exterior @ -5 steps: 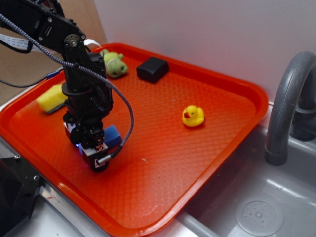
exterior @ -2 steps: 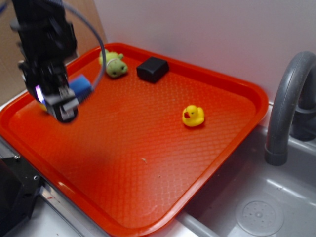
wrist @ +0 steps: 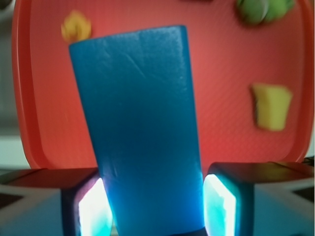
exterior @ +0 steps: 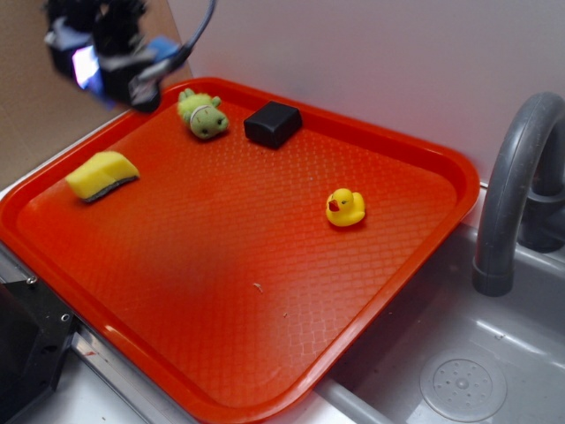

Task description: Grab the blue block.

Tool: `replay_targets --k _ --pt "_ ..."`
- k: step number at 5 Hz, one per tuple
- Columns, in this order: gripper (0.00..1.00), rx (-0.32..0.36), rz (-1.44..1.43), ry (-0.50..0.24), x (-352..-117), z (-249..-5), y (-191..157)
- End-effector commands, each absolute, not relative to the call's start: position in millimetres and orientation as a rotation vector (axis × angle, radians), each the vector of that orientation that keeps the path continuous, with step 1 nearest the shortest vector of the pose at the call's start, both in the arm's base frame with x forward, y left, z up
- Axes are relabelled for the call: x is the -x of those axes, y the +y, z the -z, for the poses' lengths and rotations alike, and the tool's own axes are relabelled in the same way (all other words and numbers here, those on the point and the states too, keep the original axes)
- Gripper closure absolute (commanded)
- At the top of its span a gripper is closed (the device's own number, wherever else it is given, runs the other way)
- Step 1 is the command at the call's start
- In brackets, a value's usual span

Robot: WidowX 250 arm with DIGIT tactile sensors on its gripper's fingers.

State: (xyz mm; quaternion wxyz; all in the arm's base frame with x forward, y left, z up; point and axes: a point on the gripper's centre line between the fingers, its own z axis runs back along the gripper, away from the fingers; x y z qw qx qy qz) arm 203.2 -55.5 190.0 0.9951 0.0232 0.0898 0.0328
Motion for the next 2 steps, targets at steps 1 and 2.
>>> replay_targets --k 1,2 --pt "1.0 0.003 -0.14 0.037 -225 -235 -28" --pt "1.0 0.021 -0.135 -0.002 -210 -241 -20"
